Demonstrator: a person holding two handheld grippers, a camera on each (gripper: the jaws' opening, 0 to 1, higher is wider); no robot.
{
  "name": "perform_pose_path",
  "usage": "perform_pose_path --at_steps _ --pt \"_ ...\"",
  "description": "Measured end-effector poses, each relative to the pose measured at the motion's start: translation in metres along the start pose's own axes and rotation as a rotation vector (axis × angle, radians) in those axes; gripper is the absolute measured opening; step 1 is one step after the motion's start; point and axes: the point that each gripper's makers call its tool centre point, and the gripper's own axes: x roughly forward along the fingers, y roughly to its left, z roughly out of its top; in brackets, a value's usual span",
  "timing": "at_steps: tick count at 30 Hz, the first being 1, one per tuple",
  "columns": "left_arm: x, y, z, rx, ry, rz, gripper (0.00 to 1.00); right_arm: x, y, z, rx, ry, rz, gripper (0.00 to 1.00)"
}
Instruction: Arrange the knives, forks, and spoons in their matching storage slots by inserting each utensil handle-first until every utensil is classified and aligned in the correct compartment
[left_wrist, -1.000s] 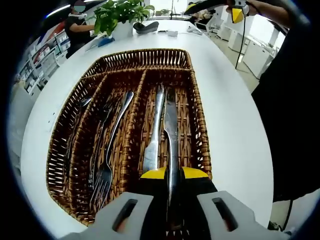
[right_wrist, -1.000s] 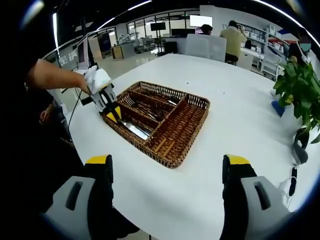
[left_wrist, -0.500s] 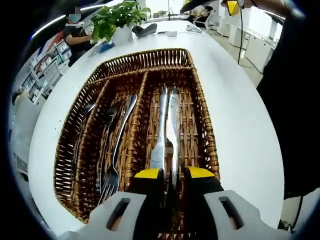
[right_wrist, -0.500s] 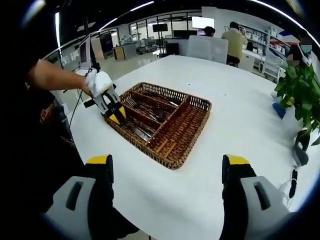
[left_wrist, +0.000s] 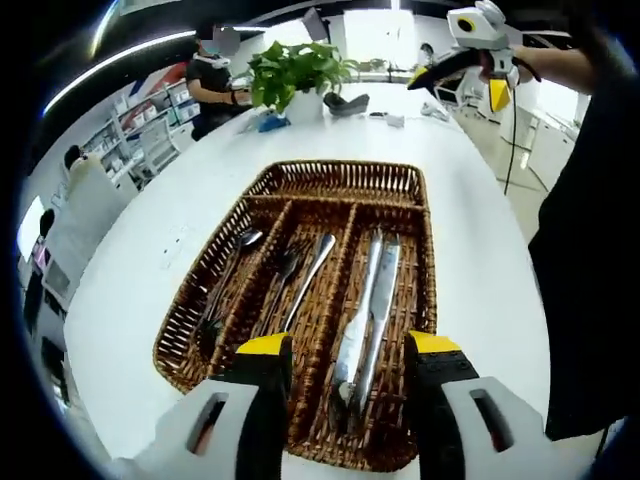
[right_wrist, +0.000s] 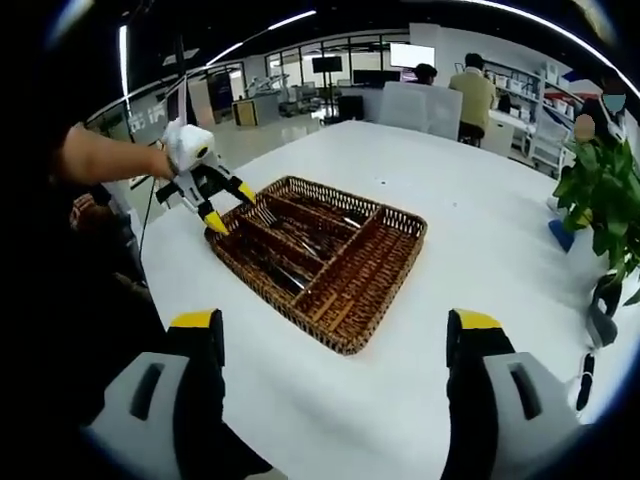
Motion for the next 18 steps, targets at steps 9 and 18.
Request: perform_pose_path --at_steps 9,18 --pt "-0.042 0.009 0.0 -0.179 -0.121 0.146 0.74 0.003 -0.001 0.009 -0.01 -0.038 -0.004 1.0" --pt "-0.076 -0.003 -0.001 -0.274 -0.186 0.241 0.95 0.001 -0.008 0.011 0.002 -0.064 -0.035 1.0"
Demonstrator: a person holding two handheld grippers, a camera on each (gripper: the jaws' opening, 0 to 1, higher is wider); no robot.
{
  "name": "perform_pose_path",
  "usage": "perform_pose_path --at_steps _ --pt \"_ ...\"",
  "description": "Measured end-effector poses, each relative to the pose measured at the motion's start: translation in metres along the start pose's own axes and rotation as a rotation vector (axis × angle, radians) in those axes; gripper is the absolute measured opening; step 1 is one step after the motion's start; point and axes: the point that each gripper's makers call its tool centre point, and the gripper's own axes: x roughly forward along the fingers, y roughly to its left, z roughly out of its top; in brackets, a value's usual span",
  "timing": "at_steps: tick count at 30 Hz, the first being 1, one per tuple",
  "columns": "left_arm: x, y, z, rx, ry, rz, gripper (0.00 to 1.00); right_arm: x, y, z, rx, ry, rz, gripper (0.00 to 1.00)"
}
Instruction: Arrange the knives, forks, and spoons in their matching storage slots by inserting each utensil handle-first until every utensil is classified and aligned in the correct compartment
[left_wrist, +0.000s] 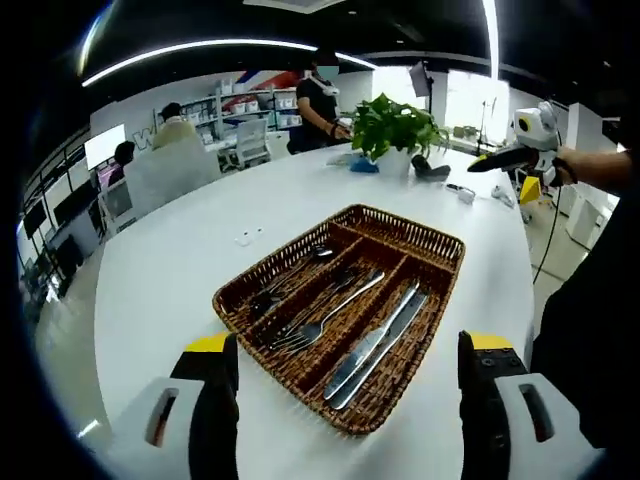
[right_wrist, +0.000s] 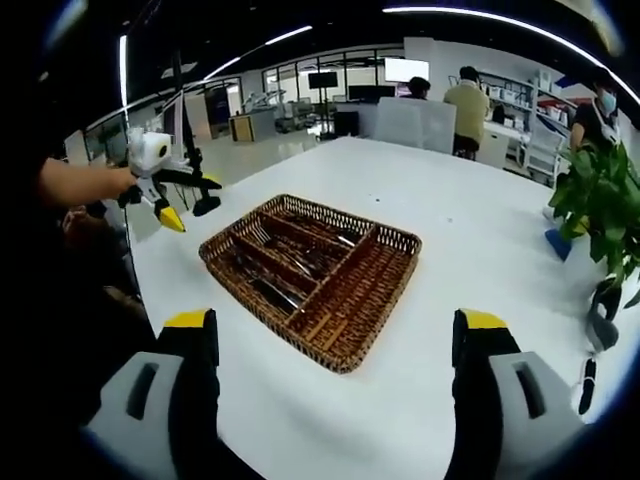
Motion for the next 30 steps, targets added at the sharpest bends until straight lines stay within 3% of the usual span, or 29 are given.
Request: perform_pose_path --at_steps 2,9,14,30 --pt "-0.004 -0.001 0.001 -0.009 -0.005 0.011 0.99 -0.001 -0.001 0.001 -0.007 -0.005 -0.01 1.0" --pt "-0.034 -0.007 -0.004 -0.08 -0.02 0.089 0.99 -0.009 0.007 0.007 -0.028 -0.021 -0.001 1.0" --pt "-0.05 -0.011 0.0 -0.096 -0.044 0.119 0.99 -0.019 0.0 0.008 -0.01 -0.041 -0.023 1.0" --pt "-0.072 -0.029 0.02 -0.096 -0.08 0.173 0.99 -0.046 0.004 -0.004 0.021 -0.075 -0.023 1.0"
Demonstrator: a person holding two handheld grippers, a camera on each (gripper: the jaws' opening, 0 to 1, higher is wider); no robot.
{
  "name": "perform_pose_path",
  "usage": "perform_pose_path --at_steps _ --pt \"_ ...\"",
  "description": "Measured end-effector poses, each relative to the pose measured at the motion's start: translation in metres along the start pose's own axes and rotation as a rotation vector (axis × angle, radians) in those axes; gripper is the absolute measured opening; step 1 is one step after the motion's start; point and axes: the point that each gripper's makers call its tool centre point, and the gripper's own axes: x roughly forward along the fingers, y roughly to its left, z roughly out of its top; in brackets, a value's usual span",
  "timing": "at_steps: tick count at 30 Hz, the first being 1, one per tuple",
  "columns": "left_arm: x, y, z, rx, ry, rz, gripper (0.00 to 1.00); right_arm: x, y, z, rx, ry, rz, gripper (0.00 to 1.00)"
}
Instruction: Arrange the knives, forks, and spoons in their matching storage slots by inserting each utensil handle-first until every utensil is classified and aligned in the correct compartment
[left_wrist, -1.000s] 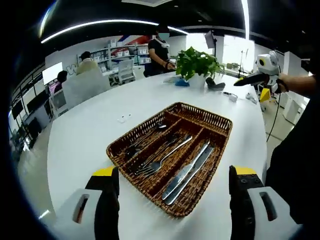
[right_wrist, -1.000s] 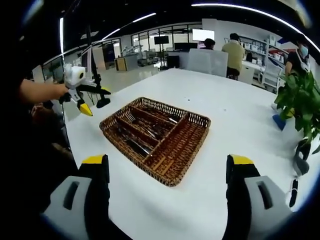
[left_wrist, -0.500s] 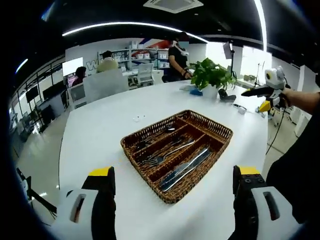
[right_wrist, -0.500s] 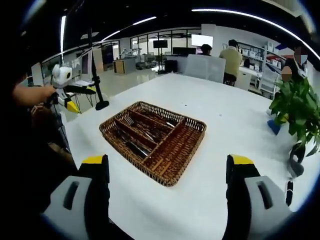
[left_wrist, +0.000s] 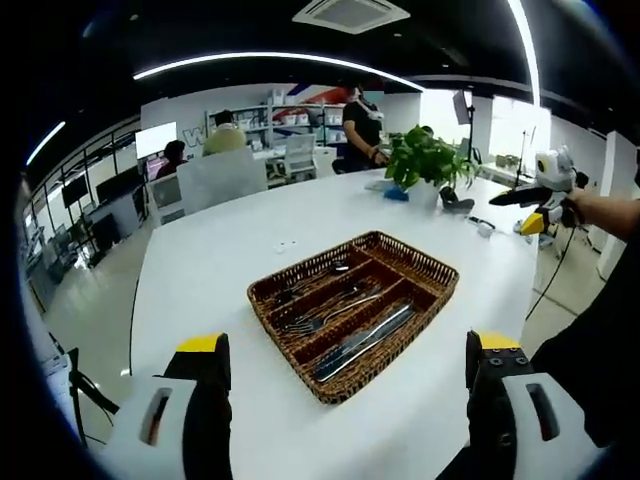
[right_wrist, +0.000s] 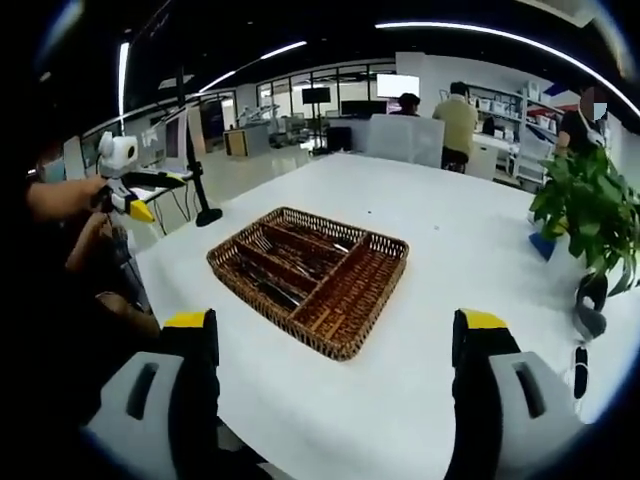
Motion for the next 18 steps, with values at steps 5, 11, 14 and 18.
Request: perform_pose_path --at_steps 5,11,14,18 --pt "-0.003 -0.003 0.01 0.007 -0.02 0.011 0.99 -0.006 -0.004 -0.002 0.011 -0.005 -0.011 1.0" --pt "-0.003 -0.005 0.018 0.016 -0.037 0.019 0.99 -0.012 -0.005 0.0 0.001 -0.013 -0.019 1.0" --pt "-0.003 -0.007 0.017 0.016 -0.036 0.02 0.99 -0.013 -0.004 0.002 0.012 -0.022 -0.019 1.0" --pt "-0.006 -0.01 0.016 0.013 -0.039 0.021 0.99 -0.013 0.0 0.003 0.009 -0.022 -0.014 1.0"
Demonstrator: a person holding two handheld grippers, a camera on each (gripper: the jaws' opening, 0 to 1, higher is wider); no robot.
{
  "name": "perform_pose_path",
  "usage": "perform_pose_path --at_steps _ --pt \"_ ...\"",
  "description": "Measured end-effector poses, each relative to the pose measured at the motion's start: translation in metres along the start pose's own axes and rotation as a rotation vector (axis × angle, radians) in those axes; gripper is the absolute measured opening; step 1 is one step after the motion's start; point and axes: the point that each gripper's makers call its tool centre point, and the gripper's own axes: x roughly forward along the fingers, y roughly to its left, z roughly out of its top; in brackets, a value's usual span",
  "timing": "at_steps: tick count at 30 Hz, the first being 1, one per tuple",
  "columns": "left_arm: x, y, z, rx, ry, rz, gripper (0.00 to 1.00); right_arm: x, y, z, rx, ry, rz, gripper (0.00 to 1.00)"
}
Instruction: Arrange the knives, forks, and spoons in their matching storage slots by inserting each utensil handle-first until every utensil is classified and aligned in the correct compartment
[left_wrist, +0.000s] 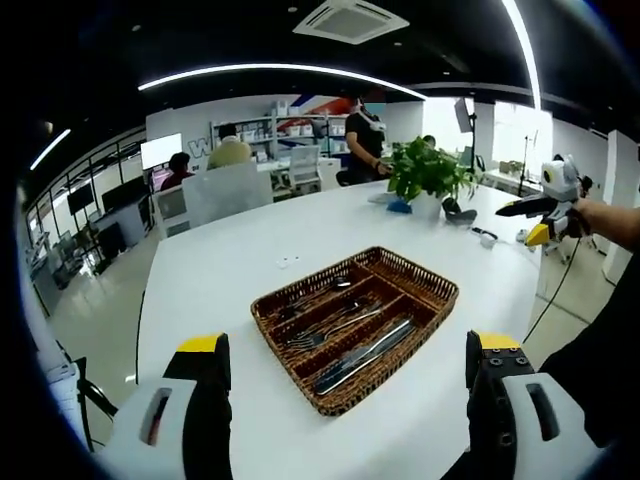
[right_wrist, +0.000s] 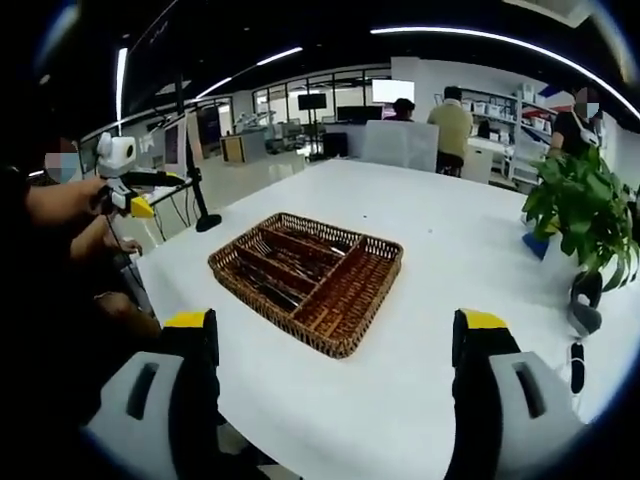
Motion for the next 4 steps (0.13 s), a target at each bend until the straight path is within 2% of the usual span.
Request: perform_pose_path --at_steps 4 --pt "-0.0041 0.0021 0.0009 0.018 -0.016 0.015 0.99 -0.0014 0.0004 -0.0021 -0.001 0.0 -0.002 1.0"
